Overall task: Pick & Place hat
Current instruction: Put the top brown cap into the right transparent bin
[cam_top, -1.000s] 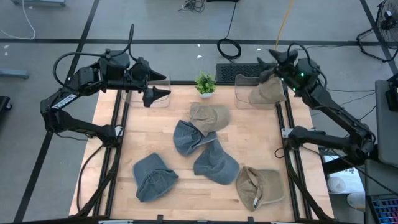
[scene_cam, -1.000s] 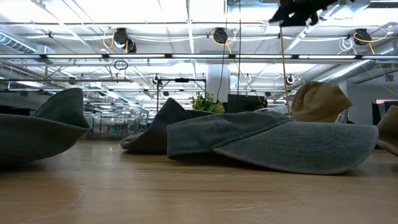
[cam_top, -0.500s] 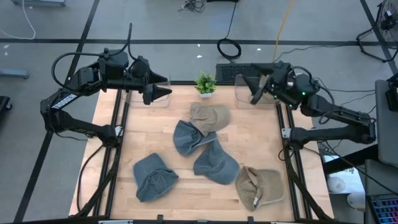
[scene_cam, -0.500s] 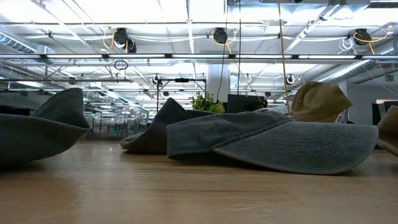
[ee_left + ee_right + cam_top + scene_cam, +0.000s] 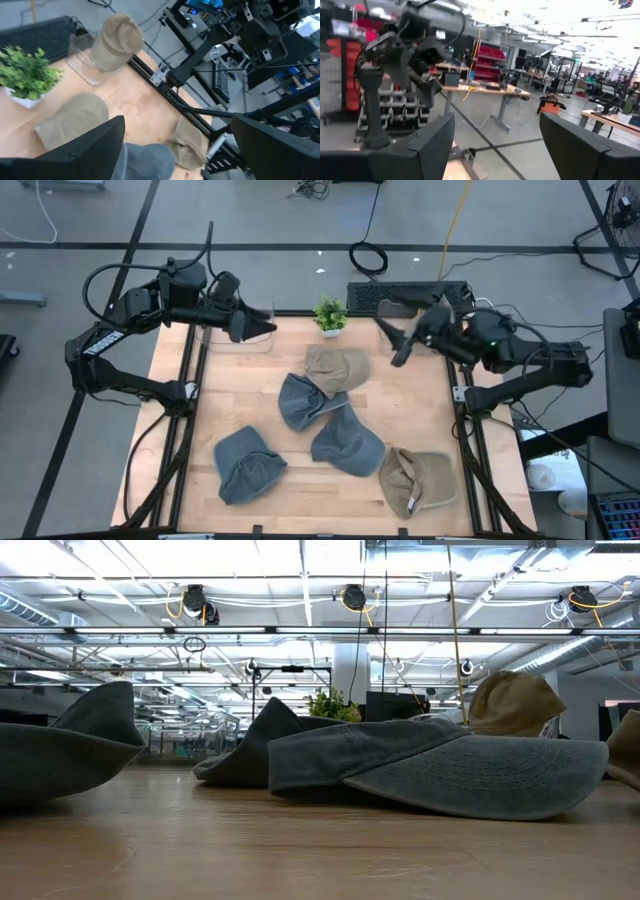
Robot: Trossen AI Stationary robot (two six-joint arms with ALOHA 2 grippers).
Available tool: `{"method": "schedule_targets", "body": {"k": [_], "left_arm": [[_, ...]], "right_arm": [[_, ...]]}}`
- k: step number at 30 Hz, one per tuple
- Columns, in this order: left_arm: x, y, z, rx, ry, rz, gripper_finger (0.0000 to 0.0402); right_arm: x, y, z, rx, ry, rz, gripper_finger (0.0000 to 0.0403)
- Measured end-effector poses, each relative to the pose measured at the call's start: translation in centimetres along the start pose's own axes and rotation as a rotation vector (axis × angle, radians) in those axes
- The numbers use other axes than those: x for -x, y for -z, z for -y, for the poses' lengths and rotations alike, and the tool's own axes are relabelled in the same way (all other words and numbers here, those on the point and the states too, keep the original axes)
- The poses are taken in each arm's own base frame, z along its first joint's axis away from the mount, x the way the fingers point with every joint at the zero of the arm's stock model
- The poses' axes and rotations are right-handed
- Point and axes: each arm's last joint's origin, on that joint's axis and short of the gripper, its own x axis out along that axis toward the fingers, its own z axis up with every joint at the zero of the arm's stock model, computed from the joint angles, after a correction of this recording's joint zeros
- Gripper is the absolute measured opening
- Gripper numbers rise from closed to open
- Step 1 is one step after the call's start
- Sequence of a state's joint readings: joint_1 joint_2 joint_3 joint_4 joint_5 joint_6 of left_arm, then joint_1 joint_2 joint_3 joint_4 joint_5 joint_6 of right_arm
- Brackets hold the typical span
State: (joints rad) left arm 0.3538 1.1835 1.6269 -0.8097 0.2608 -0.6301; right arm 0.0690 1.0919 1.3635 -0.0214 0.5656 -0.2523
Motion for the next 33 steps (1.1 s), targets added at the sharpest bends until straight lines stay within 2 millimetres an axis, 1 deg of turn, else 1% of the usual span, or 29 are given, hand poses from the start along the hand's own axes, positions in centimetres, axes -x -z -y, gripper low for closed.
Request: {"method": "schedule_targets", "body": {"k": [4, 9, 13, 17, 24, 33], "left_arm": [[0.0, 0.1, 0.1, 0.016, 0.027, -0.020, 0.0374], [0.0, 0.1, 0.1, 0.105, 0.039, -0.035, 0.0374], [0.0, 0.2, 0.1, 0.254, 0.033, -0.050, 0.0374], [0.0, 0.6, -0.1, 0.401, 0.032, -0.112, 0.0374], [0.2, 2.0, -0.8, 0.546, -0.092, -0.231, 0.0374], [0.5, 3.4, -1.9, 0.655, -0.288, -0.309, 0.0374]], "right_arm": [[-1.5, -0.7, -2.3, -0.006, -0.050, -0.056, 0.0279], [-2.9, -1.8, -5.3, -0.094, -0.121, -0.062, 0.0279], [-3.0, -2.9, -7.5, -0.102, -0.182, -0.056, 0.0279], [-2.8, -3.4, -9.0, -0.091, -0.232, -0.072, 0.0279], [-2.4, -3.5, -10.1, -0.089, -0.267, -0.075, 0.0279], [-2.4, -3.5, -10.1, -0.089, -0.268, -0.073, 0.0279]]}}
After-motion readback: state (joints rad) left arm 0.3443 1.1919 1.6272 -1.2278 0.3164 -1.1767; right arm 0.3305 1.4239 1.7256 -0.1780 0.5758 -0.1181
